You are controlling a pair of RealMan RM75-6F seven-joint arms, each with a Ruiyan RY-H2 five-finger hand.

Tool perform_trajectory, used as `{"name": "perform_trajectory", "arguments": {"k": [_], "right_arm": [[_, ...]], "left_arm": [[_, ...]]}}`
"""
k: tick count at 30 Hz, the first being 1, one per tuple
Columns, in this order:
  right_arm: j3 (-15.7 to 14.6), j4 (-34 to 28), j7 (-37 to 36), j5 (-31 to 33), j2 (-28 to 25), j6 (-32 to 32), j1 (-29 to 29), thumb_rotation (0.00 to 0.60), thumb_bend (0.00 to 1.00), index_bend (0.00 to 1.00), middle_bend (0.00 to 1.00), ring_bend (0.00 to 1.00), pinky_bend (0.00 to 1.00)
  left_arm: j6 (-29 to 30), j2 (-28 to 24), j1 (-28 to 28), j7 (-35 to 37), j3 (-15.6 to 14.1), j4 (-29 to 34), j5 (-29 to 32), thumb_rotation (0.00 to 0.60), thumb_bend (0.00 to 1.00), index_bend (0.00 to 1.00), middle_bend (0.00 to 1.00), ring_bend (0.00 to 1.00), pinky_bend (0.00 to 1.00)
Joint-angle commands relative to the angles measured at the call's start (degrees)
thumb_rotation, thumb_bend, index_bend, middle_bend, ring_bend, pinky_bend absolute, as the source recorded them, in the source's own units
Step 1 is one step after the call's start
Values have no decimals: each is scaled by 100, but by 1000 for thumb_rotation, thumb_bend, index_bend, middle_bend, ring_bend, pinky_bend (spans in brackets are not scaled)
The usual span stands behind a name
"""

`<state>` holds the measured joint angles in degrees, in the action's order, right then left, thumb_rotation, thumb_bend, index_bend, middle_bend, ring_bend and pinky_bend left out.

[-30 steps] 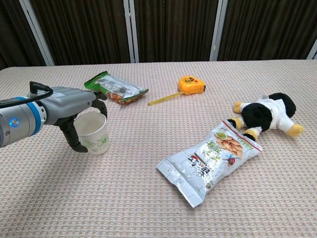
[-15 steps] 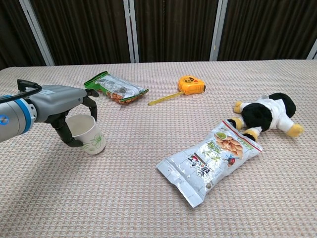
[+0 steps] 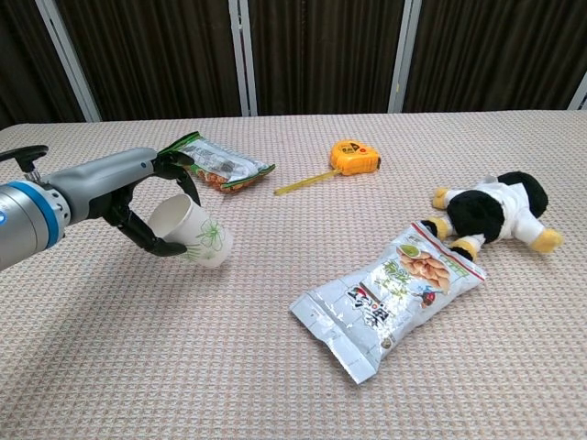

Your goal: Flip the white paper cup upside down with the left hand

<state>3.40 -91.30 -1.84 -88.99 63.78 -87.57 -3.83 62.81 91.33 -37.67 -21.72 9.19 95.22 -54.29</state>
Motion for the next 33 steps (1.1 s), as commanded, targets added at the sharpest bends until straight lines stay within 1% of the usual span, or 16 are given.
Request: {"name": "perform_trajectory", "arguments": {"k": [1, 5, 8, 9, 12, 13, 14, 17, 21, 24, 33], "right_arm": [[2, -7, -3, 6, -3, 7, -2, 600, 8, 0, 0, 0, 0], [4, -24, 13, 22, -8, 23, -5, 600, 8, 0, 0, 0, 0], [-12, -41, 48, -2, 1, 34, -9, 600, 10, 0, 0, 0, 0], [-21, -49, 53, -16, 3, 36, -10, 600, 10, 0, 0, 0, 0], [-27, -67, 63, -11, -1, 40, -5, 600, 12, 0, 0, 0, 0], [-28, -74, 72, -2, -4, 47, -4, 600, 12, 0, 0, 0, 0], [-30, -89, 85, 6, -11, 59, -4, 600, 12, 0, 0, 0, 0], [-35, -109, 101, 6, -20, 74, -8, 600, 12, 0, 0, 0, 0], [-44, -129, 100, -14, -34, 63, -2, 600, 12, 0, 0, 0, 0], [-72, -153, 125, -26, -51, 94, -1, 600, 13, 0, 0, 0, 0], [-101, -184, 121, -51, -88, 122, -2, 600, 13, 0, 0, 0, 0]], "left_arm": [[-250, 88, 156, 334, -206, -527, -368, 600, 162, 376, 0, 0, 0], [-283, 10, 191, 133, -330, -747, -302, 600, 163, 353, 0, 0, 0], [-322, -87, 202, -84, -358, -812, -84, 600, 165, 300, 0, 0, 0], [-352, -133, 198, -171, -354, -813, 31, 600, 166, 261, 0, 0, 0], [-394, -251, 172, -364, -328, -738, 252, 600, 166, 58, 0, 0, 0], [-418, -285, 159, -430, -333, -698, 319, 600, 166, 7, 0, 0, 0], [-463, -355, 124, -580, -335, -599, 471, 600, 167, 0, 0, 0, 0], [-426, -405, 29, -888, -300, -413, 695, 600, 166, 0, 0, 0, 0], [-303, -345, -130, -1354, -273, -244, 933, 600, 165, 5, 0, 0, 0], [-136, -162, -343, -1885, -227, -177, 1190, 600, 165, 57, 0, 0, 0], [285, 373, -735, -2837, -179, -263, 1614, 600, 166, 194, 0, 0, 0]]}}
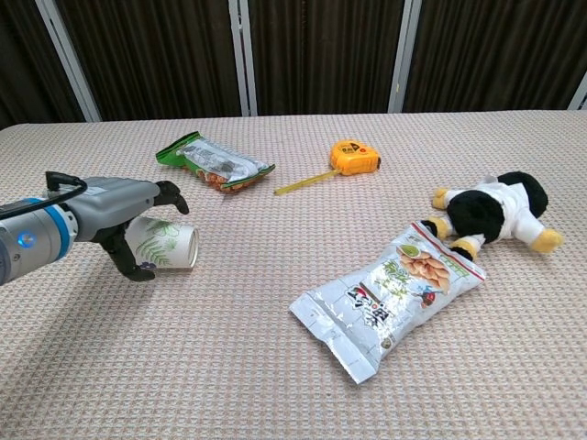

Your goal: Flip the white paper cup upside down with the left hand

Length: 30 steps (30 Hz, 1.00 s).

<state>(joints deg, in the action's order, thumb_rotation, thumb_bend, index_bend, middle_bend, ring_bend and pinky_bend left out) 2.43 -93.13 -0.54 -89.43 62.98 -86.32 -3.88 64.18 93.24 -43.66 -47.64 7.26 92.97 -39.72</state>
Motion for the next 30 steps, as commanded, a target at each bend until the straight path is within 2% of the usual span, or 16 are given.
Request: {"name": "perform_trajectory", "arguments": {"k": [1, 7, 9, 21, 25, 27, 29, 30], "right_arm": [[-11, -4, -13, -14, -14, -2, 5, 600, 13, 0, 0, 0, 0], [-27, -7, -51, -63, -32, -17, 5, 600, 13, 0, 0, 0, 0], [-14, 9, -87, -23, -46, -21, 15, 600, 13, 0, 0, 0, 0], [-2, -12, -52, -9, -39, -27, 17, 600, 12, 0, 0, 0, 0], [5, -16, -64, -14, -40, -48, 22, 600, 13, 0, 0, 0, 0], [6, -13, -73, -18, -38, -57, 25, 600, 12, 0, 0, 0, 0], [5, -4, -82, -19, -38, -62, 29, 600, 13, 0, 0, 0, 0], [6, -2, -76, -11, -36, -50, 25, 600, 14, 0, 0, 0, 0]], "left_arm": [[193, 260, -175, -339, 16, -64, 209, 600, 166, 210, 0, 0, 0], [359, 612, -268, -538, 7, -249, 294, 600, 166, 440, 0, 0, 0], [434, 645, -246, -532, 0, -235, 285, 600, 167, 475, 0, 0, 0], [427, 243, 29, 428, 179, 324, -236, 600, 170, 499, 0, 0, 0], [316, 188, 189, 1221, 215, 354, -783, 600, 171, 497, 0, 0, 0], [133, 195, 301, 1875, 197, 266, -1144, 600, 170, 496, 0, 0, 0], [-250, 211, 493, 3007, 276, 277, -1309, 600, 172, 496, 0, 0, 0], [-612, 219, 665, 4022, 348, 205, -1467, 600, 172, 496, 0, 0, 0]]}}
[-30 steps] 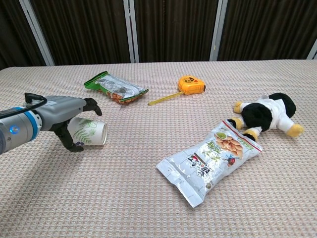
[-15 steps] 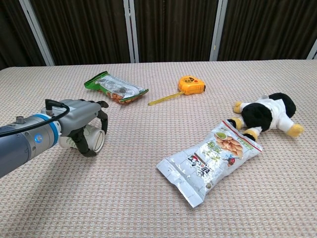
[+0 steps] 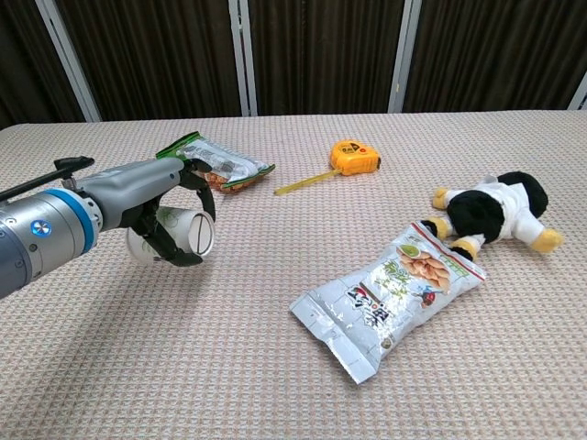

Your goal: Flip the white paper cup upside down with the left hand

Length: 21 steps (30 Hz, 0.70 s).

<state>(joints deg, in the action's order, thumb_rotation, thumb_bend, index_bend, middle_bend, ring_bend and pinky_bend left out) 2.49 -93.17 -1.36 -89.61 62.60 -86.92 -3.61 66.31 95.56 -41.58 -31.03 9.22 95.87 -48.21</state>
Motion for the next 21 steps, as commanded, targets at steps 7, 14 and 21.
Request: {"name": "perform_trajectory", "arguments": {"k": [7, 14, 21], "right_arm": [[0, 4, 46, 5, 20, 22, -10, 600, 12, 0, 0, 0, 0], [-6, 2, 84, 2, 31, 39, -15, 600, 13, 0, 0, 0, 0], [-36, -8, 122, -44, 16, 53, -19, 600, 11, 0, 0, 0, 0]], "left_arm": [[-1116, 105, 705, 4368, -98, -1136, -2113, 600, 174, 495, 0, 0, 0], [-1076, 78, 807, 5155, -209, -1581, -2610, 600, 172, 496, 0, 0, 0], [-1143, -16, 889, 5654, -365, -1900, -2843, 600, 173, 496, 0, 0, 0]]}}
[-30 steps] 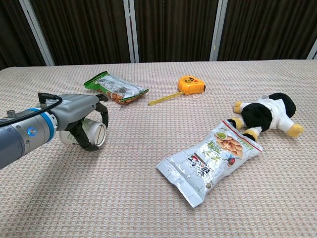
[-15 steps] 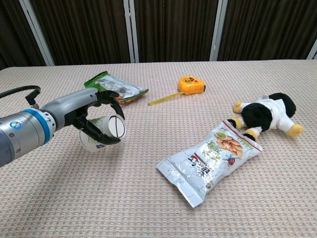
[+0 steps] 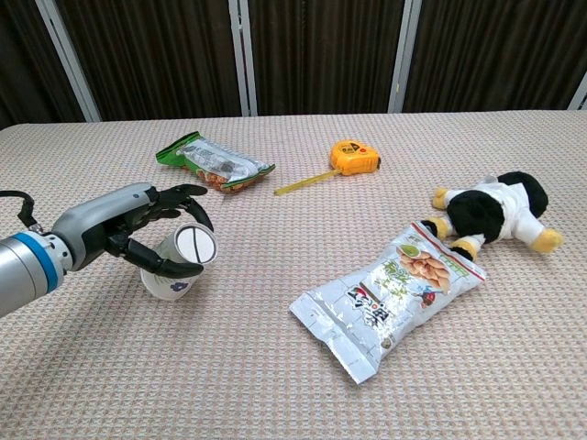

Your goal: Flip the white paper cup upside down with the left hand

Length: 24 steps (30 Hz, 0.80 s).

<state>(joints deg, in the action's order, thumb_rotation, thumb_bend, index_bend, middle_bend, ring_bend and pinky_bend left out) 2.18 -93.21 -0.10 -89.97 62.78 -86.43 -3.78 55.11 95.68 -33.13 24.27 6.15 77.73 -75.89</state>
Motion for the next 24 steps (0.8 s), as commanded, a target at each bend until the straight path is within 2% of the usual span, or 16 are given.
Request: {"name": "perform_trajectory", "arguments": {"k": [1, 5, 8, 16, 19, 24], "right_arm": [[-10, -7, -7, -15, -5, 7, -3, 600, 11, 0, 0, 0, 0], [-12, -11, -5, -34, -7, -15, 3, 600, 12, 0, 0, 0, 0], [-17, -11, 21, -44, 2, -15, 2, 600, 12, 0, 0, 0, 0], [-33, -13, 143, -49, 41, 21, -11, 600, 12, 0, 0, 0, 0], [-2, 7, 238, 3, 67, 6, -5, 600, 11, 0, 0, 0, 0], [105, 75, 521, 152, 210, -63, 7, 600, 11, 0, 0, 0, 0]], "left_arm": [[-16, -33, 55, 172, -69, -120, -98, 600, 173, 496, 0, 0, 0], [76, -114, 130, 452, -125, -241, -253, 600, 173, 493, 0, 0, 0], [165, -237, 184, 620, -189, -280, -404, 600, 174, 446, 0, 0, 0], [432, -567, 376, 441, -425, -416, -670, 600, 171, 47, 0, 0, 0], [681, -687, 487, 208, -423, -416, -707, 600, 169, 0, 0, 0, 0], [1639, -955, 842, -838, -428, -487, -948, 600, 161, 0, 0, 0, 0]]}}
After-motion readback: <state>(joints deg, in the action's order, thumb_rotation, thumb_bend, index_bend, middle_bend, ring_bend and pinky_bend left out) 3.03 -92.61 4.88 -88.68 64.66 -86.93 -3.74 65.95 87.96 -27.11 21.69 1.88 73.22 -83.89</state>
